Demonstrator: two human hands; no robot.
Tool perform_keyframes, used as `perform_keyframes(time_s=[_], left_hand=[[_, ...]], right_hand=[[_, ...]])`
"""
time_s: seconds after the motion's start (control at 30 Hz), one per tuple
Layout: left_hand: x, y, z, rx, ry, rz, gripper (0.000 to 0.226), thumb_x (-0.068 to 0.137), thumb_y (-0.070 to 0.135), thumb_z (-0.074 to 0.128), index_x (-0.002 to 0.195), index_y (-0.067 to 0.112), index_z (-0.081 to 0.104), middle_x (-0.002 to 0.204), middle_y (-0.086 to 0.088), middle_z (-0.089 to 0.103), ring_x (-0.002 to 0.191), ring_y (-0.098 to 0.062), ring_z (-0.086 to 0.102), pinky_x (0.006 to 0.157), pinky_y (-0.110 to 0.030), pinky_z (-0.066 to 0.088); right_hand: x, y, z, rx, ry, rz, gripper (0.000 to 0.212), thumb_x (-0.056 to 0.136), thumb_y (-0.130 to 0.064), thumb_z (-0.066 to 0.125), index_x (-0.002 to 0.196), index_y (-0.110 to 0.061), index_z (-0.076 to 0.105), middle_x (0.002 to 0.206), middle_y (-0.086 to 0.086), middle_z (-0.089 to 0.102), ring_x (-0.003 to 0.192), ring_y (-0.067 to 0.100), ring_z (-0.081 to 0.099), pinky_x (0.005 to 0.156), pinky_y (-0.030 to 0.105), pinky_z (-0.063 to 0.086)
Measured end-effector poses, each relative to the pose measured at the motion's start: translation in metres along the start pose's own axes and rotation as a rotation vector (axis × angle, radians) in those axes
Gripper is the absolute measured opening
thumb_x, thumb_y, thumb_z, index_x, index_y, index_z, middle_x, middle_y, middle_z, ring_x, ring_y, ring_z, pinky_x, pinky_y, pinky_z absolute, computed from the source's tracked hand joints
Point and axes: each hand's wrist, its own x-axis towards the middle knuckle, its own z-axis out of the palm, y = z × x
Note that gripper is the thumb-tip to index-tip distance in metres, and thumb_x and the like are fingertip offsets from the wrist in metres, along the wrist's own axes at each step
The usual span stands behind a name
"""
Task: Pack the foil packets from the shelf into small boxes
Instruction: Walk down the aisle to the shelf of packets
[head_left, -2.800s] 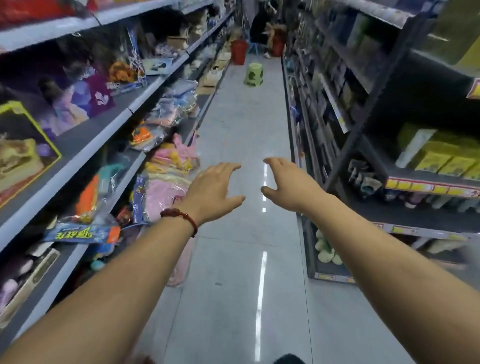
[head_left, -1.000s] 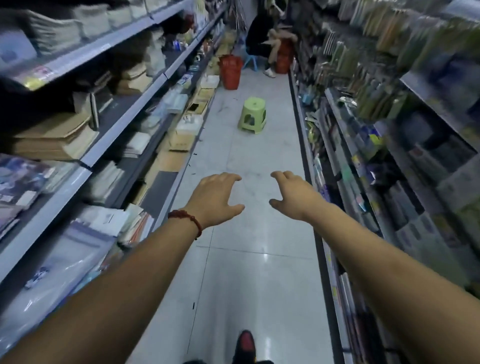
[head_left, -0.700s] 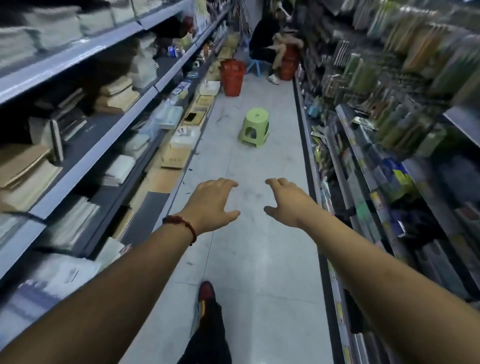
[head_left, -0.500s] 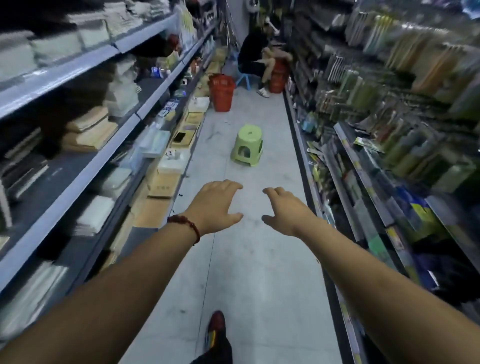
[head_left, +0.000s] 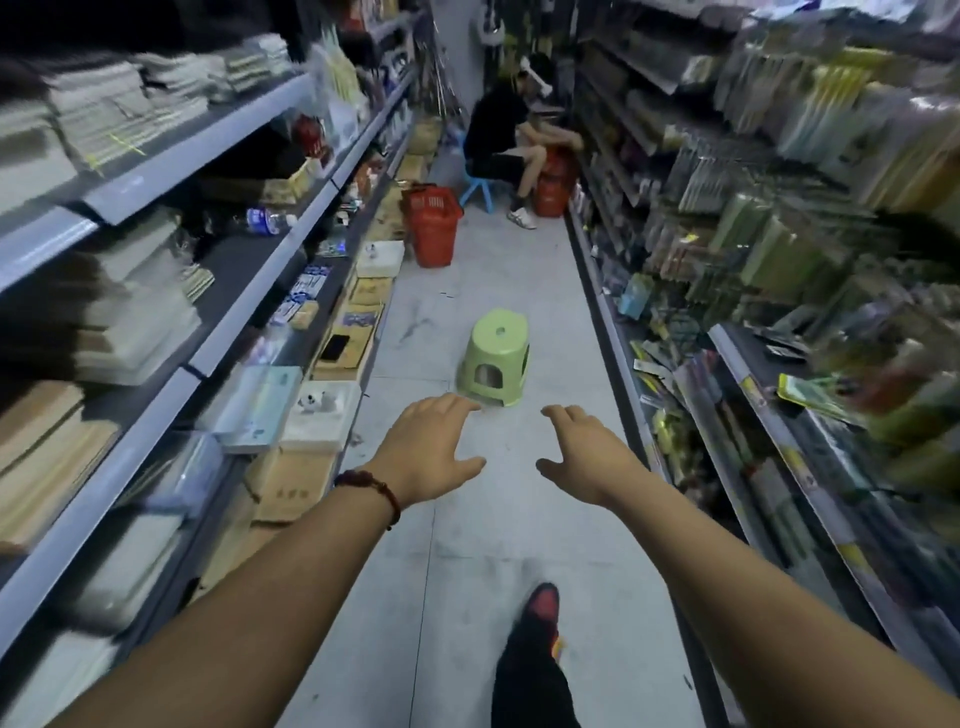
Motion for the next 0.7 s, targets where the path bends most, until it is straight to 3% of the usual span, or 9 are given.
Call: perform_keyframes(time_s=[0.4, 0.7], left_hand=[[0.334, -0.092, -0.038, -0.033, 0.072, -0.174, 0.067, 0.088, 0.046, 0.070, 0.146, 0.022, 0.046, 0.144, 0.000, 0.052, 0.132, -0.022, 0.048, 0.112, -0.036, 0.036], [0.531, -0.193, -0.032, -0.048, 0.014, -0.239, 0.073, 0.088, 0.049, 0.070, 0.150, 0.023, 0.041, 0.149, 0.000, 0.048, 0.136, -0.024, 0.045, 0.111, -0.038, 0.036]], right_hand=[[0.357, 0.091, -0.099, 0.019, -0.082, -0.116, 0.069, 0.093, -0.038, 0.066, 0.150, -0.013, 0.034, 0.141, 0.016, 0.048, 0.122, 0.038, 0.052, 0.097, 0.047, 0.049], [0.589, 0.112, -0.127, -0.021, -0.141, -0.158, 0.072, 0.091, -0.036, 0.067, 0.151, -0.015, 0.034, 0.144, 0.015, 0.045, 0.124, 0.038, 0.051, 0.097, 0.046, 0.050]])
